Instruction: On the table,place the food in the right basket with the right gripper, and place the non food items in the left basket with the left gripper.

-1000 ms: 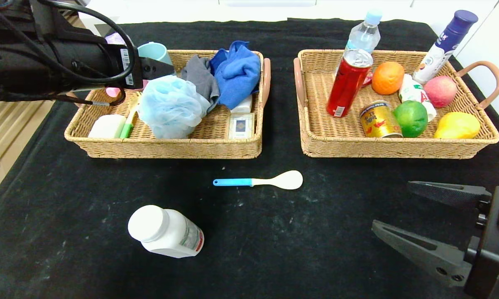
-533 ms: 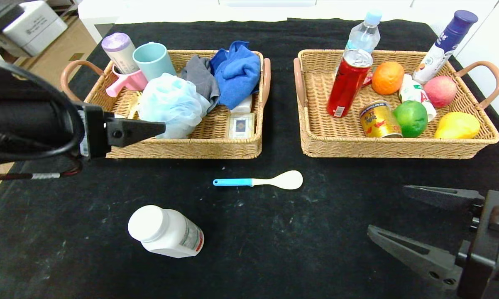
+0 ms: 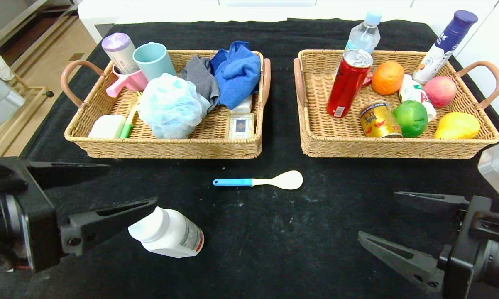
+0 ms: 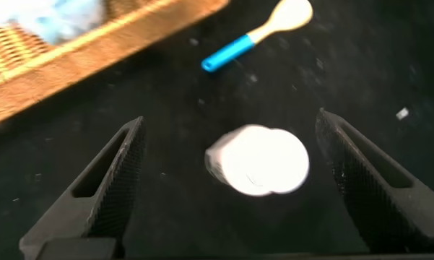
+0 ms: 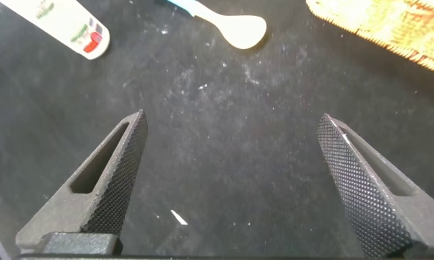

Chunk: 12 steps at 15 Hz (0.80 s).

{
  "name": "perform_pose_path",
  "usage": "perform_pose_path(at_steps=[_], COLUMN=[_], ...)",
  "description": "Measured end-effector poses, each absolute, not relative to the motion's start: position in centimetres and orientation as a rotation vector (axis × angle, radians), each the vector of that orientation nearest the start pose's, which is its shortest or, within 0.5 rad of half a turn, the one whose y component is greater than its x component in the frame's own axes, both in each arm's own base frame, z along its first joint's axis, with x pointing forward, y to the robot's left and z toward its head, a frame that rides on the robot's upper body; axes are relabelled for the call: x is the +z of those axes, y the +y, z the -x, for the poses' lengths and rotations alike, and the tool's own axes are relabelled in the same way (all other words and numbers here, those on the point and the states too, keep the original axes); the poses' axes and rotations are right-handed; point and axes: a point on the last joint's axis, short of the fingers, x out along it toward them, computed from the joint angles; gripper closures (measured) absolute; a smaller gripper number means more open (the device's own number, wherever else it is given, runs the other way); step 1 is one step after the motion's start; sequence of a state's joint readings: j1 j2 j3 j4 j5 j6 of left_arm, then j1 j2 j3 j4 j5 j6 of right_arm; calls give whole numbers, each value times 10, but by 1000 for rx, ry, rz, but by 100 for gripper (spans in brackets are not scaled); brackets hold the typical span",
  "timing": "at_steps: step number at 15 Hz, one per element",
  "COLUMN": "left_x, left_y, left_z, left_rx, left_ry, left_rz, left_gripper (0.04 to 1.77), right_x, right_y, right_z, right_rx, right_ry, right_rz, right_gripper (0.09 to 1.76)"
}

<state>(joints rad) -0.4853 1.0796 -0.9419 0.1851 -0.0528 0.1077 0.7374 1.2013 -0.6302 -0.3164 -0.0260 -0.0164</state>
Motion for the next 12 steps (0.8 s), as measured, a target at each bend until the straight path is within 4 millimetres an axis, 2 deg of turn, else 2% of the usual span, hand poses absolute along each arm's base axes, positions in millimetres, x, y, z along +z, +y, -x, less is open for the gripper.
perform_pose_path(at_steps=[6,12], left_x=[260,250], left_y=[-70,-75], left_z=[-116,-119], left_rx=[-616,-627], left_ry=[342,375], left_rz=[-245,-283], left_gripper=[11,11], right_x=[218,215], right_y=[126,126], right_z=[-141,-142], right_rx=[702,702], right_ry=[220,229], right_rz=[101,105], right_gripper=[14,14])
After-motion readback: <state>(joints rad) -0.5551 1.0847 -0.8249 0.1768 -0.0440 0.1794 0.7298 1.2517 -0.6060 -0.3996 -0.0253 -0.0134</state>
